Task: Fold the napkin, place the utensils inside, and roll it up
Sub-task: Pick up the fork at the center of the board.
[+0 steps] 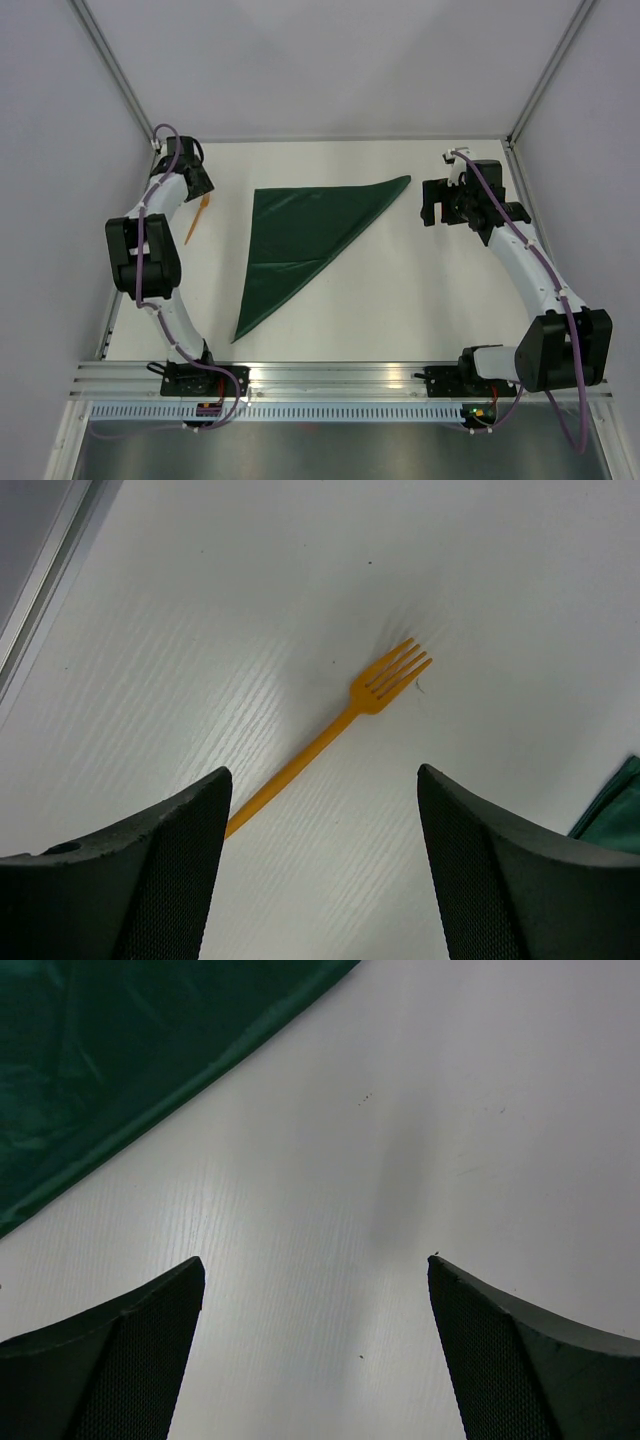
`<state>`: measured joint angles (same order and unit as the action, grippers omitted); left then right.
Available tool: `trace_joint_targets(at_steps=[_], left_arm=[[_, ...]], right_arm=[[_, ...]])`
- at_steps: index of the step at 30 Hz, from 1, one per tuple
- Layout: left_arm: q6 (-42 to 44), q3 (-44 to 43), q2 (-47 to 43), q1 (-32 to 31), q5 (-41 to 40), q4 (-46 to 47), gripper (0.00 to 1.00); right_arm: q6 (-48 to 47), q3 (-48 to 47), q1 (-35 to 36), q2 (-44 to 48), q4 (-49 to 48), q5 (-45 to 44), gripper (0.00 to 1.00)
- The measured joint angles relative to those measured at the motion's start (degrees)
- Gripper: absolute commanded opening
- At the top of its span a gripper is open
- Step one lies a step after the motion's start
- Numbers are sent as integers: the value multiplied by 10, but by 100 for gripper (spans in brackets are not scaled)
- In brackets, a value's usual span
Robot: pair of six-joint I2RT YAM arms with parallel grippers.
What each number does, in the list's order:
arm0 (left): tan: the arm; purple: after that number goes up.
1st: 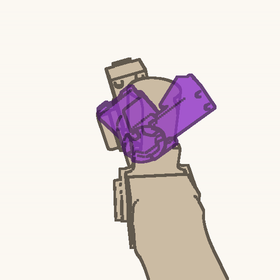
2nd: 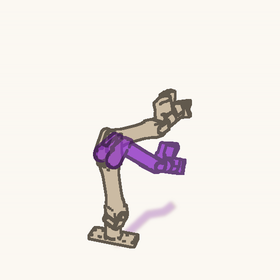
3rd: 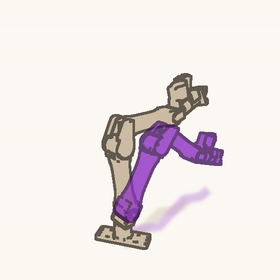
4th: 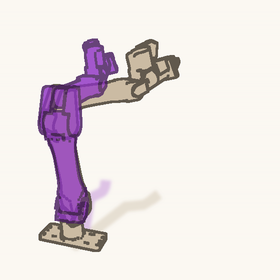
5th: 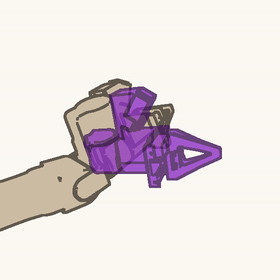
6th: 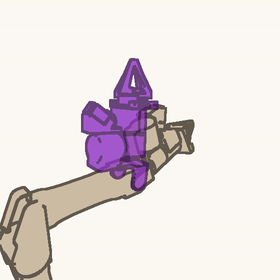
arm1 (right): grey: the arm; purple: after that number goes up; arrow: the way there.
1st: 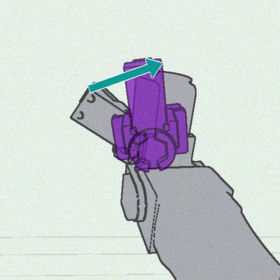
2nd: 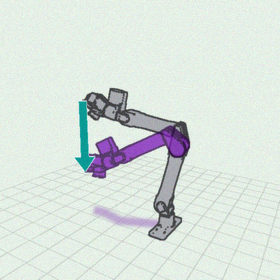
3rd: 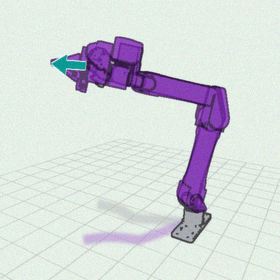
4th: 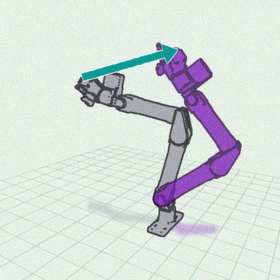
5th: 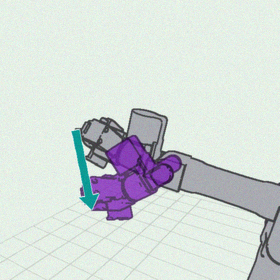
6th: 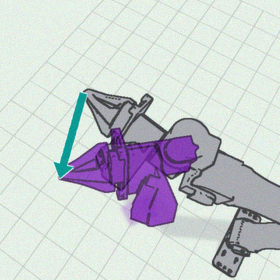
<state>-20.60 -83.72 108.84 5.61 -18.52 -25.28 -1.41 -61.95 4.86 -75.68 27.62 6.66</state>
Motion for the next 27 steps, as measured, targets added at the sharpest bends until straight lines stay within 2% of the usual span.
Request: trace_joint_targets(at_steps=[11,20,23,27], left_arm=[[41,-65,109,-2,8,-58,75],[58,-95,145,8,28,-85,71],[60,-97,148,11,40,-85,64],[61,-98,150,11,52,-84,48]], right_arm=[[0,0,0,13,3,8,97],[0,0,0,15,3,9,96],[0,0,0,15,3,9,96],[1,0,0,15,3,9,96]])
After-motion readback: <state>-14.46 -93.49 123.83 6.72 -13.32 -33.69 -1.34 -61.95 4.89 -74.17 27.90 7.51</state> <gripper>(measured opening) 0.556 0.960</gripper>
